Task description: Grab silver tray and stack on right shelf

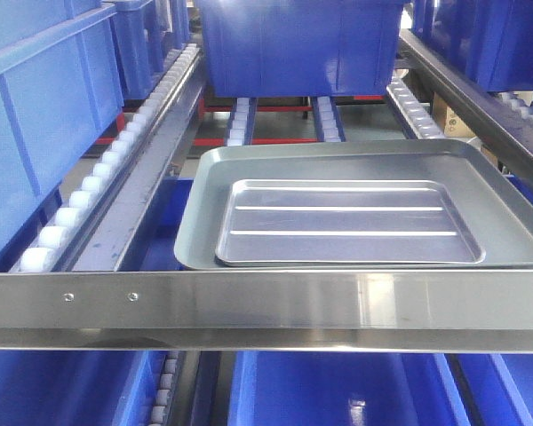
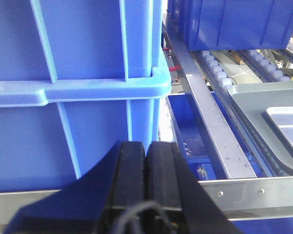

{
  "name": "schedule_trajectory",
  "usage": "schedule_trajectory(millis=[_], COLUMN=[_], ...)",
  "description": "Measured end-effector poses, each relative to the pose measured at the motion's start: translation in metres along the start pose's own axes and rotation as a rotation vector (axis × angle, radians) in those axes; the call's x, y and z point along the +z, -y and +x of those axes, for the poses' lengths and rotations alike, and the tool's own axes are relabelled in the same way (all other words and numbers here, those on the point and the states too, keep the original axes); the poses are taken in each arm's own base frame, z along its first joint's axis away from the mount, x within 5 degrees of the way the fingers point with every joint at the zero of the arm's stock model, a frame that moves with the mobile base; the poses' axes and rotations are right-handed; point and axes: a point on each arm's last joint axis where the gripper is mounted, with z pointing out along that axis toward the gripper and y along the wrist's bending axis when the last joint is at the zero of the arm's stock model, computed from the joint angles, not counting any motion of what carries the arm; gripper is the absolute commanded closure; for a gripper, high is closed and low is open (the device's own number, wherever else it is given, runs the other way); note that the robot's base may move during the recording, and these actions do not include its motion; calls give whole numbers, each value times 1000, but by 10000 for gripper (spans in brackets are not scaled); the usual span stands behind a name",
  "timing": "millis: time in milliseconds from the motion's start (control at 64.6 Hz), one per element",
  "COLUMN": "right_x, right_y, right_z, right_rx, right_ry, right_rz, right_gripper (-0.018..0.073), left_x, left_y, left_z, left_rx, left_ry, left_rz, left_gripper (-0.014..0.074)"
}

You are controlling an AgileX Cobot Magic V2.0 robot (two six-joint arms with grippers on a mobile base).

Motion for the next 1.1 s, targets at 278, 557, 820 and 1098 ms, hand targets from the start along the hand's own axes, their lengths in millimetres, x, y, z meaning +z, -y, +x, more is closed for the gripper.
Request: schedule_trajectory(millis=[278, 557, 820, 1098], right_x=[0, -28, -48, -44], right_y=[0, 20, 30, 32], right_z=[1, 16, 63, 81], right_rx=[10, 17, 25, 2], right_ry=[-1, 127, 375, 422], right_rz=[-3, 134, 284, 300], right_gripper=[509, 509, 509, 509], left_x=[0, 0, 0, 0], left_y=[0, 0, 0, 0], left_z=[0, 0, 0, 0], left_rx=[0, 0, 0, 0], left_ry=[0, 0, 0, 1], left_rz=[0, 0, 0, 0], left_gripper=[687, 687, 687, 687])
